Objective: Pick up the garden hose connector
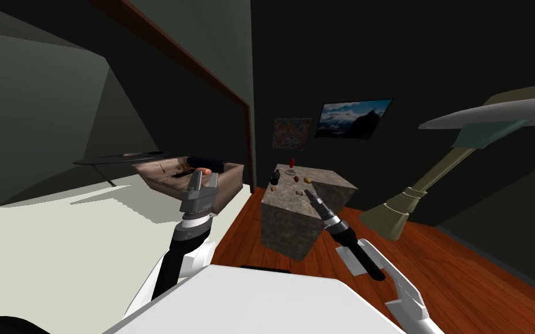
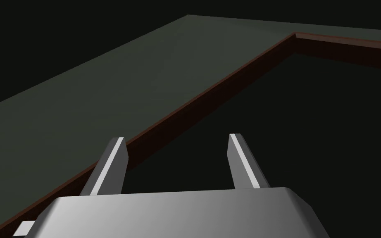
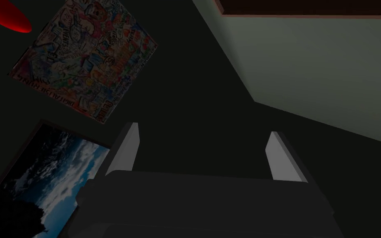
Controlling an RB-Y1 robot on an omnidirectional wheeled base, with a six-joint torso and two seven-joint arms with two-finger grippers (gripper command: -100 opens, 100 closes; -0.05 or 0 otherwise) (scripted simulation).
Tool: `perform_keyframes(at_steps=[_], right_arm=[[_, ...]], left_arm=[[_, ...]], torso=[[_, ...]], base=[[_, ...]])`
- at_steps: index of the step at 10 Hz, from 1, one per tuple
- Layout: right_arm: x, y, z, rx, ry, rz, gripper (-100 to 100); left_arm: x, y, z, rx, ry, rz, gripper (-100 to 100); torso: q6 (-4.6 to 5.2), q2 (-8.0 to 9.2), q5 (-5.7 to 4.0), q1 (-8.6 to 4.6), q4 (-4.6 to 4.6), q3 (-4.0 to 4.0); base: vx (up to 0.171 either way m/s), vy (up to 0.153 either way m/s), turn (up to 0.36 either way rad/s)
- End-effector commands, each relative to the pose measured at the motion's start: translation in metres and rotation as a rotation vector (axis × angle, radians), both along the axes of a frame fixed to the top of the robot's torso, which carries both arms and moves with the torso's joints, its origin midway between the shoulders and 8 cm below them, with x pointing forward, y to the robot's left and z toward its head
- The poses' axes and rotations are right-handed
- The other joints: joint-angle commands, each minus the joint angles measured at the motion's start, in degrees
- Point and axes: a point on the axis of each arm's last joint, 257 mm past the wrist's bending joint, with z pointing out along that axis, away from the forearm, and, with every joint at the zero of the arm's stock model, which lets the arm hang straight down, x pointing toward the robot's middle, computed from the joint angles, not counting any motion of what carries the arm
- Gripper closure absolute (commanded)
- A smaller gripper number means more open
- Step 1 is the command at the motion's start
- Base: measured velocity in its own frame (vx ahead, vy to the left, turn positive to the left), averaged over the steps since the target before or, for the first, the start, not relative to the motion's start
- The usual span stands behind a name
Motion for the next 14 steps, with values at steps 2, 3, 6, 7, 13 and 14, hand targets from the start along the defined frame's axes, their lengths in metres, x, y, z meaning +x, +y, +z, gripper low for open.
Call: perform_keyframes(at_steps=[2,3,6,7,13,14], right_arm=[[0.006,-0.002,-0.009,-0.095,0.004,0.003,-100],[0.011,-0.005,-0.017,-0.168,0.008,0.003,-100],[0.015,-0.011,-0.027,-0.256,0.015,0.006,-100],[0.019,-0.016,-0.037,-0.327,0.023,0.005,-100],[0.028,-0.056,-0.089,-0.634,0.090,0.002,-100],[0.028,-0.057,-0.088,-0.643,0.091,0.004,-100]], left_arm=[[0.000,0.000,0.000,0.000,0.000,0.000,0],[0.000,0.000,0.000,0.000,0.000,0.000,0],[0.000,0.000,0.000,0.000,0.000,0.000,0],[0.000,0.000,0.000,0.000,0.000,0.000,0],[0.000,0.000,0.000,0.000,0.000,0.000,0],[0.000,0.000,0.000,0.000,0.000,0.000,0]], torso=[[-0.04,-0.01,0.01,0.06,0.00,-0.01],[0.01,-0.02,0.01,0.04,-0.01,-0.01],[-0.04,-0.03,0.00,0.00,-0.01,-0.02],[0.03,-0.04,-0.01,-0.04,-0.01,-0.02],[0.04,-0.12,-0.01,-0.07,-0.03,-0.07],[0.00,-0.18,-0.03,-0.09,-0.04,-0.10]], base=[[-0.043,0.056,0.161],[-0.043,0.059,0.182],[-0.035,0.039,0.142],[-0.025,0.049,0.139],[-0.013,0.044,0.171],[0.014,0.017,0.078]])
